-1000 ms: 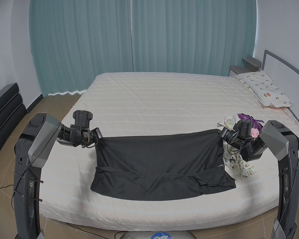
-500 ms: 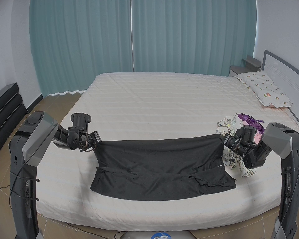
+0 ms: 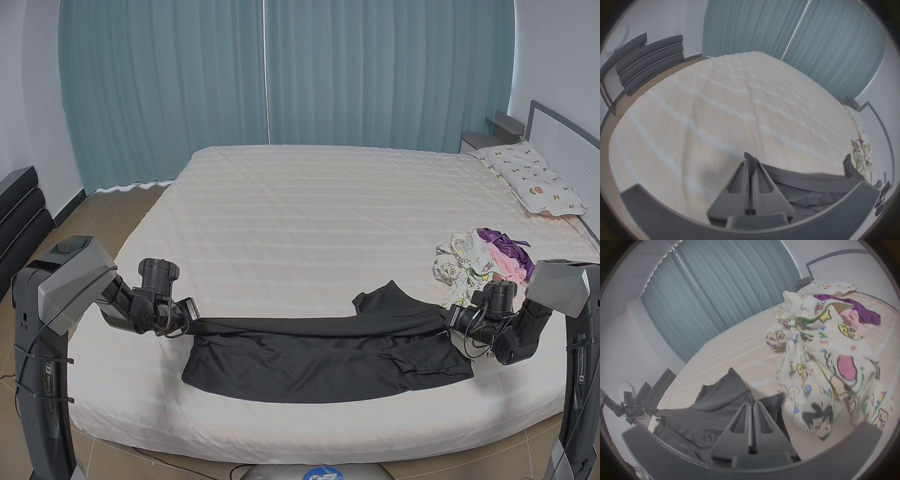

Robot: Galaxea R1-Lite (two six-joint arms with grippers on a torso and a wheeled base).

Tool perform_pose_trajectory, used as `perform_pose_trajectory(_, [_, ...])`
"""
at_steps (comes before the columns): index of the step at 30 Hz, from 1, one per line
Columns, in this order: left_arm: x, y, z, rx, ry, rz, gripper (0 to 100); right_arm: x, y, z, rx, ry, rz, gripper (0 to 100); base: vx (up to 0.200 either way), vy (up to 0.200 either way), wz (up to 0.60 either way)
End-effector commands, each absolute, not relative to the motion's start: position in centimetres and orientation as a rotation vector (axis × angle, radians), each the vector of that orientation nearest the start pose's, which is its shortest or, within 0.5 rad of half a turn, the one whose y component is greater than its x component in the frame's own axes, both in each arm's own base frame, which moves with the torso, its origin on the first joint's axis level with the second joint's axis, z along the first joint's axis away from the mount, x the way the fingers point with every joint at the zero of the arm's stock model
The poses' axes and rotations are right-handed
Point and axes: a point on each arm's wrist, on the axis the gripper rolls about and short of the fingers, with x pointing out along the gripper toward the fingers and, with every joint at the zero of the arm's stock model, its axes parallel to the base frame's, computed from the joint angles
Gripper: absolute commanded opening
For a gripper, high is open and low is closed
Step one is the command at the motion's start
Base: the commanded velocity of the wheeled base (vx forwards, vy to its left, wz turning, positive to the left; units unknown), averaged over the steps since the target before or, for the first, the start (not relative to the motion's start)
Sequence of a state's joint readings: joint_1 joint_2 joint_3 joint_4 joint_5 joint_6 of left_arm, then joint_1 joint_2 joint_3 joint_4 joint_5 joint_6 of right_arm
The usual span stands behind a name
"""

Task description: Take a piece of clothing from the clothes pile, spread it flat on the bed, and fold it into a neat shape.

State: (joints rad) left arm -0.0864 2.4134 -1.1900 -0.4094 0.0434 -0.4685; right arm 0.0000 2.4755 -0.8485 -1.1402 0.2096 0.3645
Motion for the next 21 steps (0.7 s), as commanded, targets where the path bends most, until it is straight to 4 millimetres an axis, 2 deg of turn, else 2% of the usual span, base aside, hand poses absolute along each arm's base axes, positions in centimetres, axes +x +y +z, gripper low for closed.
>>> perform_pose_trajectory(1, [41.0,-3.6,-2.3,-0.363,0.858,0.15,0,37.9,0.5,-5.0,0.389,0.586,0.111,0,0.0,0.0,0.0])
perform_pose_trajectory(5, [40.3,-3.6,-2.8,-0.36,0.872,0.15,0,37.7,0.5,-5.1,0.389,0.61,0.106,0,0.0,0.0,0.0])
perform_pose_trajectory(6, [40.1,-3.7,-2.9,-0.358,0.874,0.147,0,37.6,0.5,-5.2,0.388,0.615,0.102,100,0.0,0.0,0.0])
perform_pose_trajectory(7, [39.9,-3.7,-2.9,-0.356,0.872,0.145,100,37.6,0.5,-5.2,0.388,0.615,0.102,100,0.0,0.0,0.0])
perform_pose_trajectory(10, [39.7,-3.8,-3.0,-0.354,0.858,0.139,100,37.6,0.5,-4.7,0.39,0.604,0.106,100,0.0,0.0,0.0])
perform_pose_trajectory(11, [39.4,-3.8,-2.8,-0.355,0.839,0.133,100,37.6,0.5,-3.6,0.4,0.577,0.11,100,0.0,0.0,0.0])
perform_pose_trajectory(12, [39.4,-3.8,-2.8,-0.355,0.839,0.133,100,37.6,0.5,-3.6,0.4,0.577,0.11,100,0.0,0.0,0.0])
perform_pose_trajectory(15, [38.6,-3.8,-2.0,-0.377,0.801,0.13,100,37.9,0.2,-0.2,0.438,0.495,0.112,100,0.0,0.0,0.0])
perform_pose_trajectory(17, [38.3,-3.6,-1.7,-0.402,0.796,0.144,100,38.1,0.1,0.8,0.448,0.477,0.117,100,0.0,0.0,0.0])
perform_pose_trajectory(19, [38.1,-3.5,-1.1,-0.447,0.785,0.163,100,38.5,0.3,1.6,0.451,0.465,0.126,100,0.0,0.0,0.0])
perform_pose_trajectory(20, [37.8,-3.4,0.5,-0.543,0.753,0.19,100,38.9,0.6,2.3,0.452,0.473,0.132,100,0.0,0.0,0.0])
perform_pose_trajectory(21, [37.8,-3.4,0.8,-0.559,0.748,0.195,100,39.0,0.7,2.2,0.453,0.481,0.133,100,0.0,0.0,0.0])
